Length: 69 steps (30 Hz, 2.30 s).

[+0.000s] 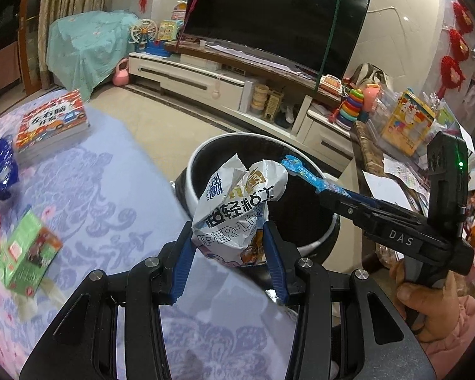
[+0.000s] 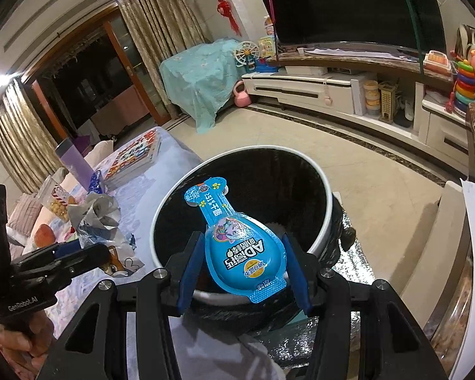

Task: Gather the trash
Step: 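Carry the white wrapper and blue packet with both tools over the trash bin, then open both tools to drop the wrapper and blue packet into the bin, then move both open tools back over the table toward the remaining items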

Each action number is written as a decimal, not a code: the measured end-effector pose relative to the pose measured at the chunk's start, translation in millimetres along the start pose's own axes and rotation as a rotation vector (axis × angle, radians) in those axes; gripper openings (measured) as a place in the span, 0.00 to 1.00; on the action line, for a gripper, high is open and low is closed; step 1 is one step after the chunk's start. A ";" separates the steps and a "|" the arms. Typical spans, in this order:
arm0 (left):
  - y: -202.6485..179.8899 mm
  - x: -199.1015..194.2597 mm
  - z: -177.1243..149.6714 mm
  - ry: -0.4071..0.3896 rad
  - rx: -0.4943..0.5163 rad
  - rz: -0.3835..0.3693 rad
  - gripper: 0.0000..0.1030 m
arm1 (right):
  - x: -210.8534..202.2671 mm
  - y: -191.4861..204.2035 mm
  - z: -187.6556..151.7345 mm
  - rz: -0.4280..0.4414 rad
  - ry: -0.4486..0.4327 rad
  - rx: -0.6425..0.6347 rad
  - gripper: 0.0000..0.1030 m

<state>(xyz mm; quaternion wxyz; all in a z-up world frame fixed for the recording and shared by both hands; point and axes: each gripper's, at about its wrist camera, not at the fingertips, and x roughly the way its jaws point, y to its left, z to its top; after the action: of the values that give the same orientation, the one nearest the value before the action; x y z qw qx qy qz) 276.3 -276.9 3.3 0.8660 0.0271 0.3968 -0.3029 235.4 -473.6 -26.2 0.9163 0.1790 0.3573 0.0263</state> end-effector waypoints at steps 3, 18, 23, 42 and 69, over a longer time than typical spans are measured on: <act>-4.2 7.4 6.8 0.003 0.012 -0.002 0.40 | 3.2 -2.4 5.3 -0.008 0.002 -0.003 0.50; -9.1 39.5 19.5 0.047 0.016 -0.015 0.43 | 23.6 -14.4 26.2 -0.020 0.025 0.002 0.50; -7.9 44.8 19.5 0.054 0.000 -0.014 0.47 | 25.8 -17.3 25.7 -0.016 0.031 0.012 0.50; 25.5 4.4 -26.9 0.011 -0.100 0.033 0.70 | 2.4 -4.8 15.2 0.043 -0.027 0.072 0.91; 163.5 -109.6 -132.0 -0.067 -0.395 0.229 0.70 | 27.9 135.1 -56.6 0.236 0.098 -0.063 0.96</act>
<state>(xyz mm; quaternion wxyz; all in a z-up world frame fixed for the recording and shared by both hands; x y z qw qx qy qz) 222.0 -50.6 -41.4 0.8960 -0.1082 0.4138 -0.1198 229.3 -325.0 -35.8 0.8935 0.1892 0.3770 0.1540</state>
